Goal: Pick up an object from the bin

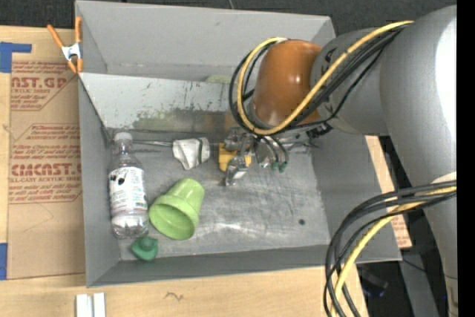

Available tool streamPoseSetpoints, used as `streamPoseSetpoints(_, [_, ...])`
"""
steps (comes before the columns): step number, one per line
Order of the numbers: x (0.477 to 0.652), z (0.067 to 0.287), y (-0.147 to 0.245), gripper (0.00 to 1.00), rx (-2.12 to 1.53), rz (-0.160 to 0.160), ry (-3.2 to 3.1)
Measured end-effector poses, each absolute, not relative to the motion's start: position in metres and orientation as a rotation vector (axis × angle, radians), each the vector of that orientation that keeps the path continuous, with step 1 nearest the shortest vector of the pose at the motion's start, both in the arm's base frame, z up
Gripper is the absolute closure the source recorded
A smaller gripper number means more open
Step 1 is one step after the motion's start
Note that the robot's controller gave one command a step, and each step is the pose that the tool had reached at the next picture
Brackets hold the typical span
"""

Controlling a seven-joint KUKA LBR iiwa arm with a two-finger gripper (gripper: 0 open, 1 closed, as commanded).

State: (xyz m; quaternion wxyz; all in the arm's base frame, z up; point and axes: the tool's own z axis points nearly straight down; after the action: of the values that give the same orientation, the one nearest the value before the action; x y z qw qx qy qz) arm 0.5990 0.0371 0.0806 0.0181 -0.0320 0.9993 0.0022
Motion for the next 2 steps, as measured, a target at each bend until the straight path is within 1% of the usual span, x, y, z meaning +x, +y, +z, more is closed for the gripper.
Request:
streamPoseSetpoints(1, [0.599, 0.081, 0.037, 1.0, -0.099, 0.007, 3.104])
streamPoseSetpoints(2, [0.583, 0.083, 0.055, 1.0, -0.118, 0.001, 3.129])
